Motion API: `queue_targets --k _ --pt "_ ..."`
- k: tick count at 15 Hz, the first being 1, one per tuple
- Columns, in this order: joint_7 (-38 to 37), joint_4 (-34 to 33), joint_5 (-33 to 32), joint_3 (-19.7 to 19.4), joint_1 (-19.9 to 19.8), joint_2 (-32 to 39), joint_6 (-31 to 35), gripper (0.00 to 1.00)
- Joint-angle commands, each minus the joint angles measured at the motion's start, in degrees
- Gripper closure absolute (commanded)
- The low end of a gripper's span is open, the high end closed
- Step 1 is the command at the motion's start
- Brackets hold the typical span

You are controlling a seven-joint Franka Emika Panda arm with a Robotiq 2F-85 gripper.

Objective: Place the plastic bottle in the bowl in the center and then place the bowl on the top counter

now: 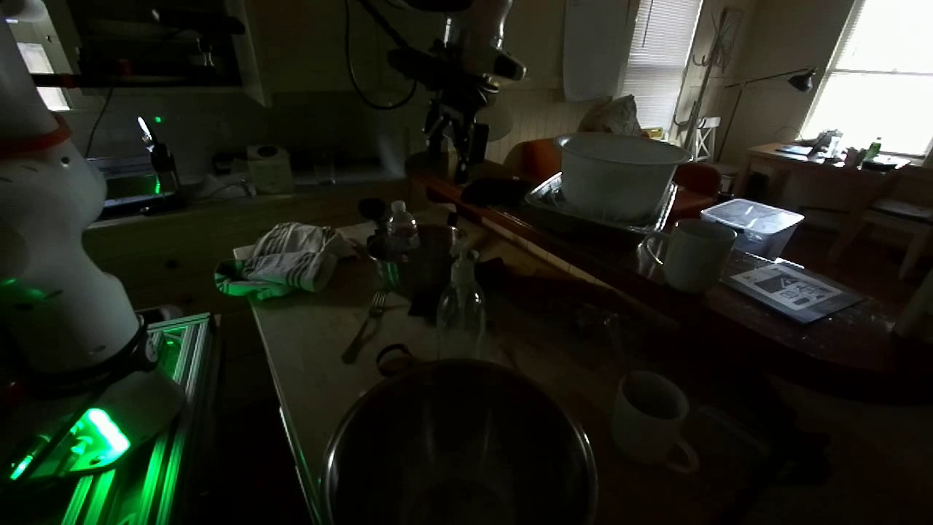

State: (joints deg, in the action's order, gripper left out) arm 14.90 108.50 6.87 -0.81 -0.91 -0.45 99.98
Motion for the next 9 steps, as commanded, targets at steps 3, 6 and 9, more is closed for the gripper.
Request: queue_targets --k 3,6,9 --pt "0.54 2.51 2.32 -1.15 -1.05 3.34 12.49 0.0" --pt "-1.24 2.57 1.01 -1.31 -1.38 7.78 18.8 0.0" --pt "-2.26 2.39 0.37 -1.22 -1.79 9.76 20.05 0.0"
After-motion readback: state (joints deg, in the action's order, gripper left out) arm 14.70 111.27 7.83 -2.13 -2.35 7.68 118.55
